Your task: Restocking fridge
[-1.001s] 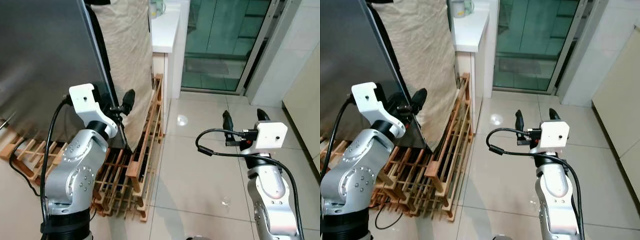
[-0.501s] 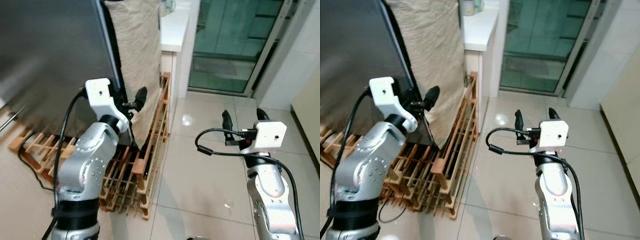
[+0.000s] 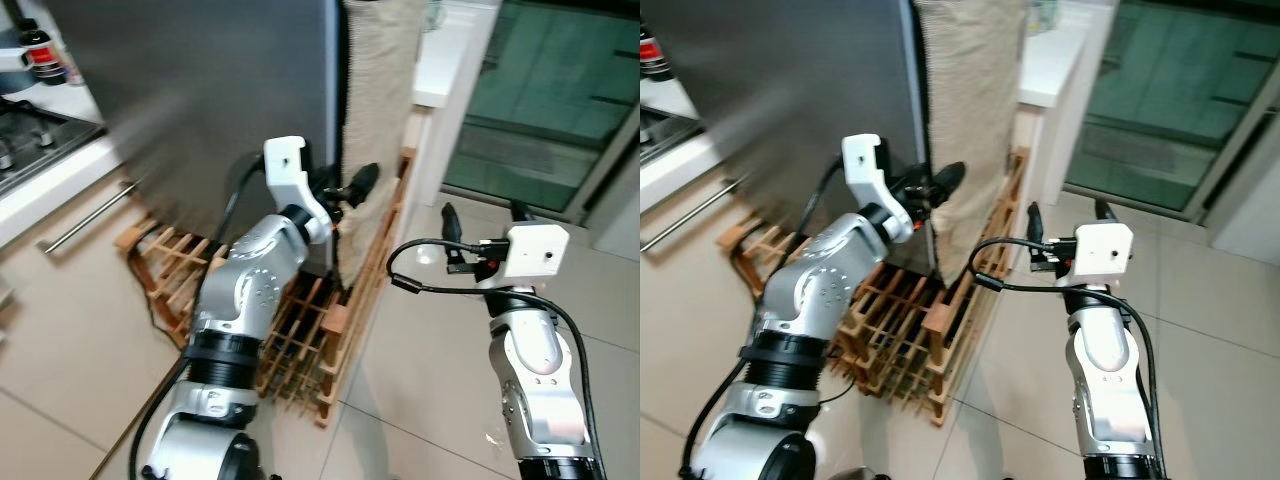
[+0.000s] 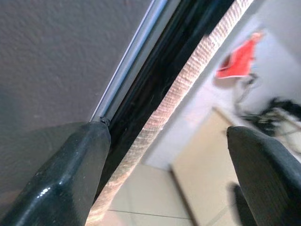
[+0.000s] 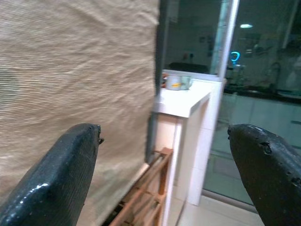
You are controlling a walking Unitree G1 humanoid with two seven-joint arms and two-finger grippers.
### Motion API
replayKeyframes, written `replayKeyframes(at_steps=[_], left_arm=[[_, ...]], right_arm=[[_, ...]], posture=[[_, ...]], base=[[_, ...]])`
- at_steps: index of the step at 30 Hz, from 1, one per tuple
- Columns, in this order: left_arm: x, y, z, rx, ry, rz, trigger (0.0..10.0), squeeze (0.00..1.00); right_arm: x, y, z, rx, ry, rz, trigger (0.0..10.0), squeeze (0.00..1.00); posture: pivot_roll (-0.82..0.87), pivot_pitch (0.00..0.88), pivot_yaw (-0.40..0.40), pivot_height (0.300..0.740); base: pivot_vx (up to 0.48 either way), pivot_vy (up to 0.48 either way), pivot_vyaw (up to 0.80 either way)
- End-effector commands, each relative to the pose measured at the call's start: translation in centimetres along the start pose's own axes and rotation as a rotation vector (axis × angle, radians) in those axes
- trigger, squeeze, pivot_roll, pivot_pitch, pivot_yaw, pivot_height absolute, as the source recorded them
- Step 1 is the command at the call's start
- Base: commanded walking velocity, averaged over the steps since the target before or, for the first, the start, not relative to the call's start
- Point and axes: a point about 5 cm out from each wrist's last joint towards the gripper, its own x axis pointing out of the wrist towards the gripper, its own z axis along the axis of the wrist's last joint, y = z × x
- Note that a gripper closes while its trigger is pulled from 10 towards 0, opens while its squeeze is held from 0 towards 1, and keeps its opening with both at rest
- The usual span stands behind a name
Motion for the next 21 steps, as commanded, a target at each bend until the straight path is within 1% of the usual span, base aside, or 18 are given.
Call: replayKeyframes(at_steps=[1, 2, 3, 4, 6, 7, 8, 9, 13, 15, 17, 18, 19, 20, 21], left_arm=[[2.6, -7.3, 1.1, -0.068, -0.038, -0.380, 10.0, 0.00], [2.7, -8.1, 1.6, -0.112, -0.063, -0.432, 10.0, 0.00], [2.7, -8.1, 1.6, -0.112, -0.063, -0.432, 10.0, 0.00], [3.0, -8.3, 1.8, -0.226, -0.091, -0.449, 10.0, 0.00], [2.8, -9.3, 1.5, -0.250, -0.099, -0.507, 10.0, 0.00], [2.6, -9.6, 1.4, -0.237, -0.099, -0.526, 10.0, 0.00], [2.6, -9.6, 1.4, -0.237, -0.099, -0.526, 10.0, 0.00], [2.5, -9.8, 1.6, -0.204, -0.104, -0.542, 10.0, 0.00], [2.4, -9.9, 1.7, -0.178, -0.108, -0.551, 10.0, 0.00], [2.3, -9.0, 1.7, -0.149, -0.104, -0.506, 10.0, 0.00], [2.2, -8.2, 2.0, -0.146, -0.111, -0.472, 10.0, 0.00], [2.2, -8.2, 2.0, -0.146, -0.111, -0.472, 10.0, 0.00], [1.9, -7.9, 2.2, -0.142, -0.118, -0.467, 10.0, 0.00], [1.3, -7.5, 2.7, -0.117, -0.126, -0.460, 10.0, 0.00], [1.3, -7.5, 2.7, -0.117, -0.126, -0.460, 10.0, 0.00]], right_arm=[[0.4, -0.2, 0.4, -0.009, -0.022, -0.008, 10.0, 0.00], [0.4, -0.3, 0.4, -0.011, -0.022, -0.008, 10.0, 0.00], [0.4, -0.3, 0.4, -0.011, -0.022, -0.008, 10.0, 0.00], [0.4, -0.3, 0.4, -0.012, -0.020, -0.009, 10.0, 0.00], [0.4, -0.2, 0.4, -0.014, -0.020, -0.003, 10.0, 0.00], [0.3, -0.1, 0.4, -0.016, -0.020, -0.001, 10.0, 0.00], [0.3, -0.1, 0.4, -0.016, -0.020, -0.001, 10.0, 0.00], [0.2, -0.2, 0.3, -0.015, -0.015, -0.002, 10.0, 0.00], [0.1, -0.2, 0.1, -0.014, -0.008, -0.004, 10.0, 0.00], [0.1, -0.1, 0.1, -0.012, -0.008, -0.003, 10.0, 0.00], [0.2, 0.0, 0.1, -0.011, -0.008, -0.004, 10.0, 0.00], [0.2, 0.0, 0.1, -0.011, -0.008, -0.004, 10.0, 0.00], [0.1, 0.0, 0.1, -0.009, -0.006, -0.005, 10.0, 0.00], [0.0, 0.0, 0.1, -0.008, -0.004, -0.006, 10.0, 0.00], [0.0, 0.0, 0.1, -0.008, -0.004, -0.006, 10.0, 0.00]], posture=[[-0.11, 0.000, 0.048, 0.740], [-0.11, 0.000, 0.047, 0.740], [-0.11, 0.000, 0.047, 0.740], [-0.11, 0.000, 0.041, 0.740], [-0.13, 0.000, 0.047, 0.740], [-0.12, 0.000, 0.039, 0.740], [-0.12, 0.000, 0.039, 0.740], [-0.12, 0.000, 0.040, 0.740], [-0.12, 0.000, 0.038, 0.740], [-0.11, 0.000, 0.040, 0.740], [-0.11, 0.000, 0.040, 0.740], [-0.11, 0.000, 0.040, 0.740], [-0.10, 0.000, 0.040, 0.740], [-0.10, 0.000, 0.043, 0.740], [-0.10, 0.000, 0.043, 0.740]], base=[[0.000, 0.000, 0.00], [0.000, 0.000, 0.00], [0.000, 0.000, 0.00], [0.000, 0.000, 0.00], [0.000, 0.000, 0.00], [0.000, 0.000, 0.00], [0.000, 0.000, 0.00], [0.000, 0.000, 0.00], [0.000, 0.000, 0.00], [0.000, 0.000, 0.00], [0.000, 0.000, 0.00], [0.000, 0.000, 0.00], [0.000, 0.000, 0.00], [0.000, 0.000, 0.00], [0.000, 0.000, 0.00]])
